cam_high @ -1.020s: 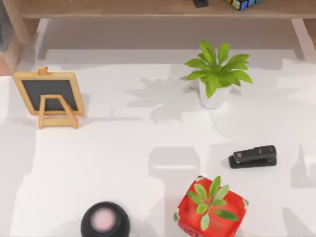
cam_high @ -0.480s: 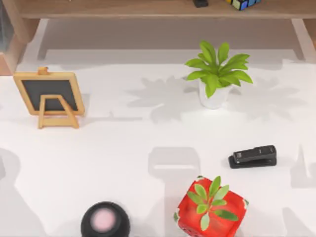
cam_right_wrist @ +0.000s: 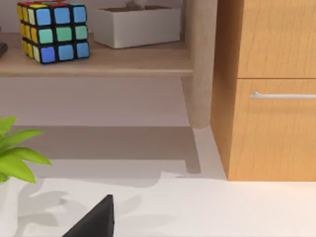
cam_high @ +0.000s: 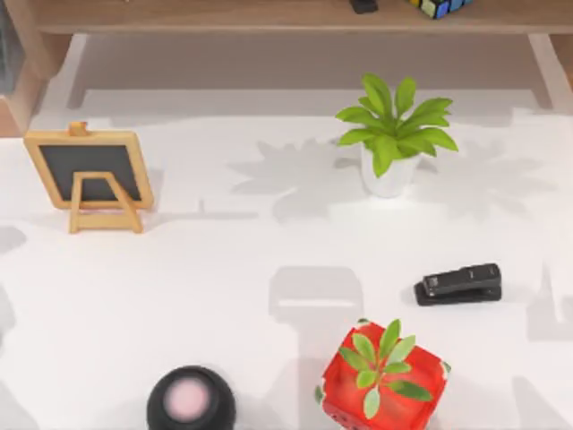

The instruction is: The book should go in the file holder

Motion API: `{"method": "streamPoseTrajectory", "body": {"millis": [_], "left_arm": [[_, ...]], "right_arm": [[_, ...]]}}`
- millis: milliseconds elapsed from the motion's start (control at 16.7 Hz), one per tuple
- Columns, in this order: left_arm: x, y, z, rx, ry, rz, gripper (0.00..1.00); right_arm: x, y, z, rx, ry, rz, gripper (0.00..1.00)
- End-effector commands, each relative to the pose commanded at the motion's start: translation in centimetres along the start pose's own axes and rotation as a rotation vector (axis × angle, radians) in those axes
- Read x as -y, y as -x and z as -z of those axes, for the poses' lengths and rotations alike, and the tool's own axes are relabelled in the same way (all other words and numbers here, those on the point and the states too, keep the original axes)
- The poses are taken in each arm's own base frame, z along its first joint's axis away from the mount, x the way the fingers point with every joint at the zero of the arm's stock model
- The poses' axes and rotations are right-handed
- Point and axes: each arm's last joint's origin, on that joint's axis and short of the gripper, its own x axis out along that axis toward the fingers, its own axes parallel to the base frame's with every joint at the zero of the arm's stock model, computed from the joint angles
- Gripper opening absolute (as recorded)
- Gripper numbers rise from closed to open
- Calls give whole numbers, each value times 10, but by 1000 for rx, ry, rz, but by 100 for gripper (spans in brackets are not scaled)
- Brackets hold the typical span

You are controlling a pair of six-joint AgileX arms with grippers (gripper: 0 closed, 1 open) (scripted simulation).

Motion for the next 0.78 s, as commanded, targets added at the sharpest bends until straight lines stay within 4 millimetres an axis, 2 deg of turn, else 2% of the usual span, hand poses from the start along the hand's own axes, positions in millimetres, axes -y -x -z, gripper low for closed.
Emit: {"method": "streamPoseTrajectory", "body": {"millis": [180, 300, 780], "left_arm": [[9, -8, -37, 176, -117, -25, 0], [16, -14, -54, 248, -151, -22, 0], [17, -20, -58, 262, -160, -21, 0]], "right_arm": [[0, 0, 0, 0, 0, 0, 100], [0, 0, 0, 0, 0, 0, 100], [0, 0, 0, 0, 0, 0, 100]]}}
